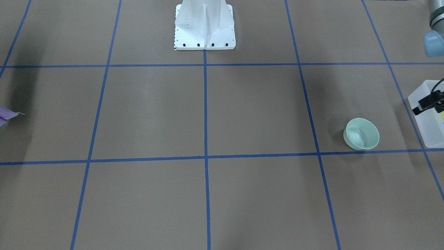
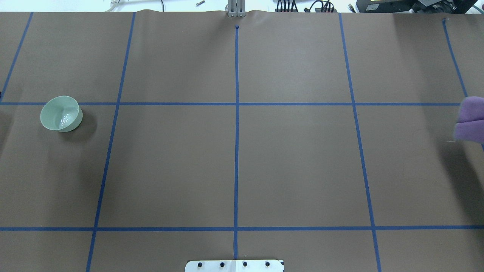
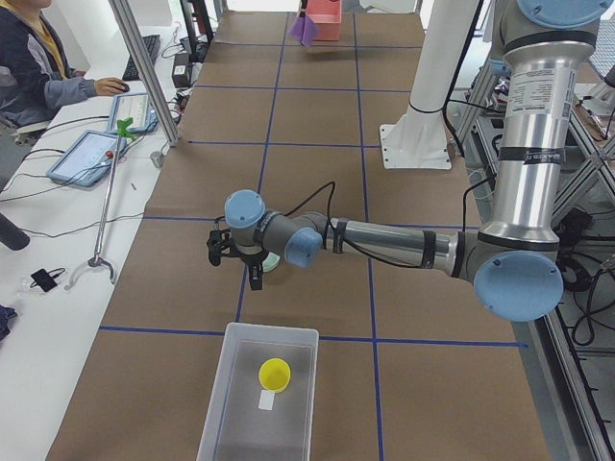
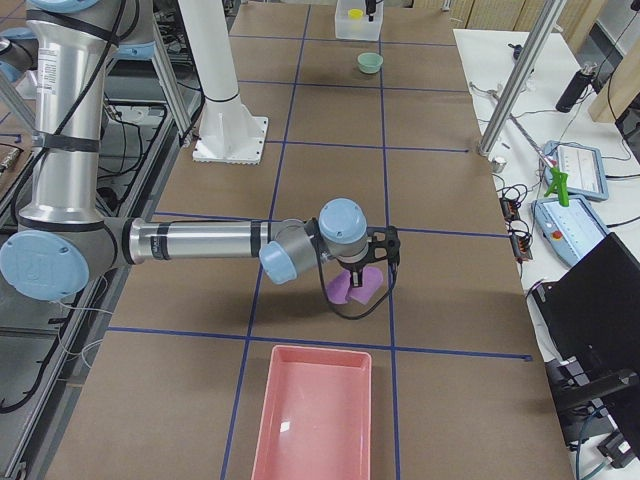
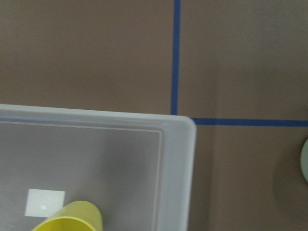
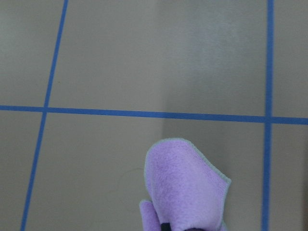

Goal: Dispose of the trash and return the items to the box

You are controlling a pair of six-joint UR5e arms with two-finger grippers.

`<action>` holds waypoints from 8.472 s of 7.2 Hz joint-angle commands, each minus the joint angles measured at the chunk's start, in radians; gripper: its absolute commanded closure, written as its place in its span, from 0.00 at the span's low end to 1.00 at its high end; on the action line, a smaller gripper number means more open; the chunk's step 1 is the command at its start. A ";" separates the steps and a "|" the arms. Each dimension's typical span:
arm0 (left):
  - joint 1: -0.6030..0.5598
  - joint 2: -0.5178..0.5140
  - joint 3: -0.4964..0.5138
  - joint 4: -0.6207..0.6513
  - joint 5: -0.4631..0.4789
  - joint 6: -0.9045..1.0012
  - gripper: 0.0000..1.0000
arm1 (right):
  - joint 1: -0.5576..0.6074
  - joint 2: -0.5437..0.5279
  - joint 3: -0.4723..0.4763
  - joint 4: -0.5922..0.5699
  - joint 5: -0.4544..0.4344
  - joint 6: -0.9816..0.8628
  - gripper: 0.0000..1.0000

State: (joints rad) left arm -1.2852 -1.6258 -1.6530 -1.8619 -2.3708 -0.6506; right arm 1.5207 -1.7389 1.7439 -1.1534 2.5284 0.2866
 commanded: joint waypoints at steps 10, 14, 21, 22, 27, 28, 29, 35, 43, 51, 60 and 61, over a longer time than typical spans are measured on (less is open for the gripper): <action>0.179 -0.103 0.065 -0.051 0.125 -0.222 0.03 | 0.437 0.124 -0.320 -0.490 -0.298 -1.002 0.69; 0.181 -0.063 0.195 -0.227 0.125 -0.224 0.04 | 0.434 0.125 -0.311 -0.486 -0.237 -0.995 0.00; 0.234 -0.091 0.294 -0.407 0.117 -0.360 1.00 | 0.391 0.127 -0.216 -0.500 -0.125 -0.885 0.00; 0.234 -0.094 0.282 -0.407 0.108 -0.357 1.00 | 0.386 0.127 -0.204 -0.500 -0.125 -0.883 0.00; -0.105 -0.008 0.229 -0.361 -0.168 0.066 1.00 | 0.285 0.087 -0.094 -0.491 -0.077 -0.683 0.00; -0.212 -0.008 0.257 -0.258 -0.168 0.288 1.00 | 0.268 0.084 -0.089 -0.489 -0.059 -0.672 0.00; -0.311 -0.011 0.281 -0.086 -0.156 0.550 1.00 | 0.244 0.084 -0.087 -0.486 -0.057 -0.652 0.00; -0.486 -0.170 0.814 -0.024 0.033 0.885 1.00 | 0.127 0.076 0.006 -0.485 -0.063 -0.472 0.00; -0.485 -0.177 0.920 -0.160 0.031 0.602 0.64 | 0.124 0.072 0.017 -0.485 -0.063 -0.466 0.00; -0.318 -0.014 0.033 0.269 -0.024 0.453 0.36 | 0.095 0.015 0.123 -0.485 -0.085 -0.392 0.00; -0.281 0.230 -0.172 0.122 -0.018 0.474 0.03 | -0.019 0.064 0.175 -0.491 -0.151 -0.259 0.00; -0.279 0.228 -0.177 0.122 -0.025 0.468 0.03 | -0.031 0.064 0.174 -0.491 -0.148 -0.257 0.00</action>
State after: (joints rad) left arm -1.5658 -1.4075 -1.8313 -1.7150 -2.3891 -0.1775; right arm 1.4987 -1.6753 1.9173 -1.6444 2.3803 0.0266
